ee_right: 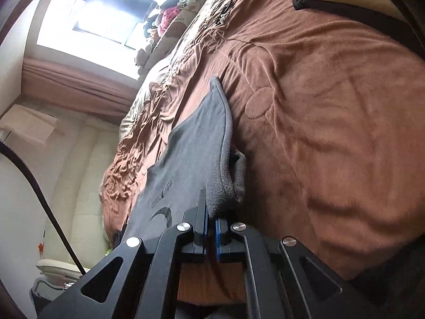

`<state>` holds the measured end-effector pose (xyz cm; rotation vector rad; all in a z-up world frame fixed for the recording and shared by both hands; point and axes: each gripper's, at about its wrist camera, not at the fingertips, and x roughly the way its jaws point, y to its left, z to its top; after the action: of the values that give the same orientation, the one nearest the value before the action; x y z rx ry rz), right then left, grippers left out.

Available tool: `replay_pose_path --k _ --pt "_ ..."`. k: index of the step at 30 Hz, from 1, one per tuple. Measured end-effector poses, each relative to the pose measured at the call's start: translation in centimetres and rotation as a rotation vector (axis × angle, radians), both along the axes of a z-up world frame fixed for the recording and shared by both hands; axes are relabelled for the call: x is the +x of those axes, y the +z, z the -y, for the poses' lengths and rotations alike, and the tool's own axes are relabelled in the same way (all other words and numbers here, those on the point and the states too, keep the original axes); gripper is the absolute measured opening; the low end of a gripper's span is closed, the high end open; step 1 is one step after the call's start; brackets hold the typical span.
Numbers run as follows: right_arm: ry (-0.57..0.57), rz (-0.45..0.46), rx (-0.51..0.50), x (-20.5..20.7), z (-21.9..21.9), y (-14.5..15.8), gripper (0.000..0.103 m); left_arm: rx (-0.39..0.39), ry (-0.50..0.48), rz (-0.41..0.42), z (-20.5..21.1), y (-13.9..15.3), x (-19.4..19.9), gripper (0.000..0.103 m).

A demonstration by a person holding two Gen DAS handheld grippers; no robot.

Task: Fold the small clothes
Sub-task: 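Hold the shirt corner with the left gripper while the right gripper opens and withdraws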

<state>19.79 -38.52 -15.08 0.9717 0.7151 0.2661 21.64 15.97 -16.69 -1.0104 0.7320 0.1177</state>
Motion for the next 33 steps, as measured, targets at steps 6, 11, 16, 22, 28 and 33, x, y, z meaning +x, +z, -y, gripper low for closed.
replay_pose_path --k 6,11,16,22,28,33 --pt "0.001 -0.011 -0.02 -2.1 0.3 -0.4 0.0 0.0 0.003 0.002 0.4 -0.4 -2.2 0.005" --pt "0.003 -0.033 -0.027 -3.0 0.3 -1.1 0.0 -0.023 0.003 -0.01 0.0 -1.7 -3.1 0.005" --pt "0.055 -0.05 -0.134 -2.8 -0.7 -1.0 0.003 -0.04 -0.011 -0.041 -0.1 -3.8 -2.6 0.006" --pt "0.069 -0.09 -0.208 -2.6 -0.7 0.5 0.011 -0.074 -0.018 -0.108 0.2 -6.3 -2.1 0.016" --pt "0.007 -0.049 -0.305 -4.6 0.1 3.7 0.054 -0.109 -0.033 -0.058 0.1 -6.6 -2.6 0.031" --pt "0.016 -0.012 -0.401 -5.5 -1.6 6.5 0.054 -0.145 -0.028 -0.023 -0.3 -6.8 -2.7 0.031"
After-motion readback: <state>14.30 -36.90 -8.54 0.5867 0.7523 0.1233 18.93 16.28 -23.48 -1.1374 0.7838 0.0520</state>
